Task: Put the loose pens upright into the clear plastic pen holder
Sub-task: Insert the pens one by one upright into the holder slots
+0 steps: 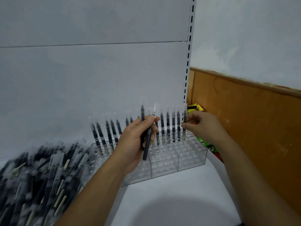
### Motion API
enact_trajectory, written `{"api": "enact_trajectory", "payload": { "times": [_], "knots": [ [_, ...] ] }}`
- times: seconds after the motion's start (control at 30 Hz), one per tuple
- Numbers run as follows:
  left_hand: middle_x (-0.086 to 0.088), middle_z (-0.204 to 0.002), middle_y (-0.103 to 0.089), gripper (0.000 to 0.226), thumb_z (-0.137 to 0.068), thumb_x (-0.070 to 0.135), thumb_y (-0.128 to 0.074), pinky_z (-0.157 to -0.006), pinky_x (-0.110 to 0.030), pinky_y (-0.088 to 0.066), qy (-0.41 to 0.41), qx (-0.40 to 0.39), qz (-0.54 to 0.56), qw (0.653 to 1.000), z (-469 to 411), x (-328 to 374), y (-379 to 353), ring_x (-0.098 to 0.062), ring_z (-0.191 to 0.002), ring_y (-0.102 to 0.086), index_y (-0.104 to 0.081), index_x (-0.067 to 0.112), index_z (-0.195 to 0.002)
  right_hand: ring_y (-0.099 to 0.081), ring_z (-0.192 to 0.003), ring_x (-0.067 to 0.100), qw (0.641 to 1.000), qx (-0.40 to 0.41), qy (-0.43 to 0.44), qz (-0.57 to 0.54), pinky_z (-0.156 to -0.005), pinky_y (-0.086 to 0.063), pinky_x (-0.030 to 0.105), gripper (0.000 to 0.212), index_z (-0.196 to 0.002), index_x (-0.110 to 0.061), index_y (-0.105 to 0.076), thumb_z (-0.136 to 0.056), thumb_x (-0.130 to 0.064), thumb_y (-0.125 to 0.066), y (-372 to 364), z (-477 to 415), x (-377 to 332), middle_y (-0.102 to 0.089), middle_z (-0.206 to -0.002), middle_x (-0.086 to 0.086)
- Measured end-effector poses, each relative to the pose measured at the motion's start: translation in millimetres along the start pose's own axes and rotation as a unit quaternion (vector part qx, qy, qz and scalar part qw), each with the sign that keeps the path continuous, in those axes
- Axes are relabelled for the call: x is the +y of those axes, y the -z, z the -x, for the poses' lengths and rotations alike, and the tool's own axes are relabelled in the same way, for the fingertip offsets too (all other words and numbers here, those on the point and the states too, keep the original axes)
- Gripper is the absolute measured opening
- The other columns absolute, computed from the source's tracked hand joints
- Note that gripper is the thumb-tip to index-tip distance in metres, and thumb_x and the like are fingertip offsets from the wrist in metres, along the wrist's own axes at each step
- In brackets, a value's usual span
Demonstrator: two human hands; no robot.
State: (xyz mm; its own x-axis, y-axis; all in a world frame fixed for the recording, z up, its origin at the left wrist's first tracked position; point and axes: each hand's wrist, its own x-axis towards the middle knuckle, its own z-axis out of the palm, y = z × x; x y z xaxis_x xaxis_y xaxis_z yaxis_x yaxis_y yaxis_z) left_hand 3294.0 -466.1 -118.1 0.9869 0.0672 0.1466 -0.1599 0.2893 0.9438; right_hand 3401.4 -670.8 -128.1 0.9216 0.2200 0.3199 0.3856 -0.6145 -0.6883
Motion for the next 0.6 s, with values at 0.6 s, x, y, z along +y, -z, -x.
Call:
{"api": "enact_trajectory", "payload": {
  "times": [0.6],
  "knots": [
    [0.01, -0.067, -0.066, 0.027, -0.077, 0.046, -0.066, -0.057, -0.009, -0.044, -0.117, 0.069, -0.195, 0.971, 52, 47, 72, 0.001, -0.06, -0.058, -0.072, 0.021, -0.085, -0.048, -0.053, 0.0, 0.944, -0.116, 0.099, -0.291, -0.05, -0.039, 0.012, 0.019, -0.08, -0.022, -0.075, -0.088, -0.037, -0.068, -67, 46, -155, -0.058, -0.06, -0.013]
  ]
}}
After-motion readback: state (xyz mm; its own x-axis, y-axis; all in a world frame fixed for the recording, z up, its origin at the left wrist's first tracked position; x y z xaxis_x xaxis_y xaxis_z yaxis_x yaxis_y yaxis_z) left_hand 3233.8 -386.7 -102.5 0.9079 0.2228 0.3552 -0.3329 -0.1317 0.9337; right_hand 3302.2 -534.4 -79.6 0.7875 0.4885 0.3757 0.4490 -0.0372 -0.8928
